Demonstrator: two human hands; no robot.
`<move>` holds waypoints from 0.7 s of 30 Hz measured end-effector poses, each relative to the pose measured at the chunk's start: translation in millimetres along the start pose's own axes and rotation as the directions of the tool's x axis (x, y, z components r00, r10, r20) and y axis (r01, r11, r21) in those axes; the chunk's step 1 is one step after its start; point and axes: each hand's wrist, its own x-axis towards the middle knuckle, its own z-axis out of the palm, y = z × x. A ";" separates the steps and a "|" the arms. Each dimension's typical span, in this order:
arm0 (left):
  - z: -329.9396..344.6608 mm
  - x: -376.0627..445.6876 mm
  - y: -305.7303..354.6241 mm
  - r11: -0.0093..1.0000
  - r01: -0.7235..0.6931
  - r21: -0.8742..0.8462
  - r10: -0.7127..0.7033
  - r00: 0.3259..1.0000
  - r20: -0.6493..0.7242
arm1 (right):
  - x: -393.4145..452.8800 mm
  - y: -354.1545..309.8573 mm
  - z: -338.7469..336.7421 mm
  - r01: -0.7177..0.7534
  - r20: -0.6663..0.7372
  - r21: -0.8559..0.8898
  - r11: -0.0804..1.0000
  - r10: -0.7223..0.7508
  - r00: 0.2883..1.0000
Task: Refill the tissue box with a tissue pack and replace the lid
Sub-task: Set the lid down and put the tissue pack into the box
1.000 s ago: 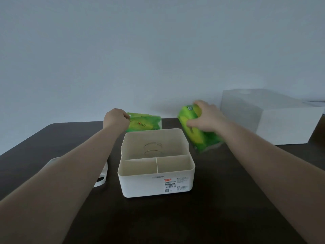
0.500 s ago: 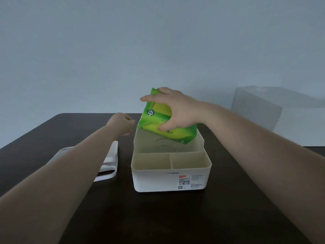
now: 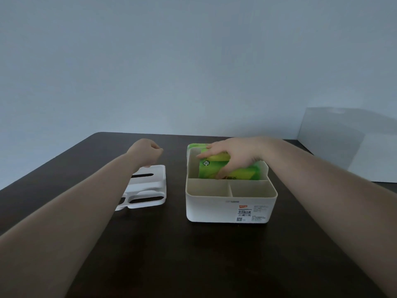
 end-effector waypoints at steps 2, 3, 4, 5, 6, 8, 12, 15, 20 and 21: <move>-2.7 -3.2 -6.5 1.000 0.018 0.011 -0.018 1.000 0.019 | 2.7 -0.3 2.8 -0.024 0.005 0.014 1.000 0.024 1.000; -4.1 -5.2 -9.7 1.000 0.018 0.021 -0.019 0.999 0.031 | 3.6 -1.3 4.3 -0.032 -0.005 0.025 0.999 0.032 0.999; -5.8 -8.0 -12.4 0.999 0.012 0.041 -0.014 0.999 0.039 | 4.7 -3.8 5.3 -0.032 -0.034 0.036 0.999 0.033 0.999; -8.4 -11.4 -15.4 0.998 0.008 0.067 -0.011 0.999 0.039 | 5.6 -8.3 5.7 -0.025 -0.083 0.052 0.998 0.029 0.996; -10.9 -13.9 -18.4 0.996 0.006 0.090 -0.010 0.999 0.033 | 6.0 -14.5 5.5 -0.014 -0.154 0.075 0.997 0.025 0.988; -16.8 -18.3 -24.6 0.993 0.013 0.120 -0.015 1.000 0.012 | 7.4 -29.9 4.1 0.015 -0.315 0.134 0.991 0.028 0.949; -25.7 -29.1 -38.9 0.982 0.040 0.186 -0.036 0.999 -0.027 | 20.1 -68.1 2.3 0.062 -0.472 0.217 0.974 0.049 0.880; -32.2 -35.9 -54.9 0.971 0.079 0.227 -0.068 0.996 -0.057 | 36.7 -102.3 7.2 0.040 -0.434 0.235 0.971 0.068 0.898; -42.7 -44.6 -84.2 0.953 0.212 0.219 -0.187 0.974 -0.129 | 81.5 -132.4 28.7 -0.133 -0.243 0.209 0.969 0.183 0.953; -44.8 -46.0 -89.1 0.942 0.240 0.234 -0.212 0.967 -0.138 | 86.0 -137.1 31.8 -0.175 -0.186 0.185 0.967 0.209 0.960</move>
